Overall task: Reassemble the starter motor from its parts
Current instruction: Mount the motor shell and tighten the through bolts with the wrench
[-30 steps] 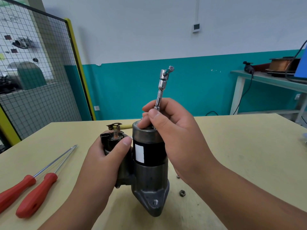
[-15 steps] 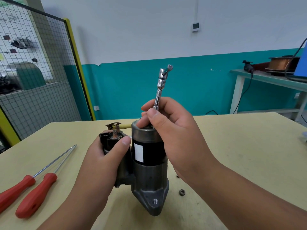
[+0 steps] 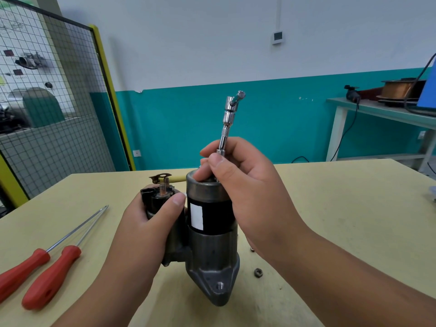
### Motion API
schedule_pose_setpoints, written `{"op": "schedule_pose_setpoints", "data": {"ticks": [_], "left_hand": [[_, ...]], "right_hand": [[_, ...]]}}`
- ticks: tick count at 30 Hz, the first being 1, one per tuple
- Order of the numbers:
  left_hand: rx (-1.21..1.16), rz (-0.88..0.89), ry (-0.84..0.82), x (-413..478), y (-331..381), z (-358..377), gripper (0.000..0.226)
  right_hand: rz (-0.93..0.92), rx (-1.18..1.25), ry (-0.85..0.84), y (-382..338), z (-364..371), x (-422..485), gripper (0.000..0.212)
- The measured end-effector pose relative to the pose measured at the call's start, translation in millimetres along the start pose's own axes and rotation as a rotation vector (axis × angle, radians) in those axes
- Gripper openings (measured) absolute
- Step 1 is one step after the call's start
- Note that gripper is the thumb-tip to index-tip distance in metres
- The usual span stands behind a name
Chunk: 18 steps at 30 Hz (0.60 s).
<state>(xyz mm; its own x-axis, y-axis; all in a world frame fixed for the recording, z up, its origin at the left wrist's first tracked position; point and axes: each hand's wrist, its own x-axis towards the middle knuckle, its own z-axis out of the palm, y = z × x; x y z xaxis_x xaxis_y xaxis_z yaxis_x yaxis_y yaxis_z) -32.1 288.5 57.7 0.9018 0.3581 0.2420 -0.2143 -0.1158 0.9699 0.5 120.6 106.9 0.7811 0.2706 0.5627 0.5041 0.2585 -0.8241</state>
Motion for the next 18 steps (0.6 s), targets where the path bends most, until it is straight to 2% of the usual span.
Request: {"op": "schedule_pose_setpoints", "data": {"ticks": [18], "left_hand": [[0.023, -0.003, -0.008, -0.7, 1.0, -0.9, 0.047]], "right_hand": [[-0.001, -0.001, 0.001, 0.7, -0.5, 0.4, 0.013]]}}
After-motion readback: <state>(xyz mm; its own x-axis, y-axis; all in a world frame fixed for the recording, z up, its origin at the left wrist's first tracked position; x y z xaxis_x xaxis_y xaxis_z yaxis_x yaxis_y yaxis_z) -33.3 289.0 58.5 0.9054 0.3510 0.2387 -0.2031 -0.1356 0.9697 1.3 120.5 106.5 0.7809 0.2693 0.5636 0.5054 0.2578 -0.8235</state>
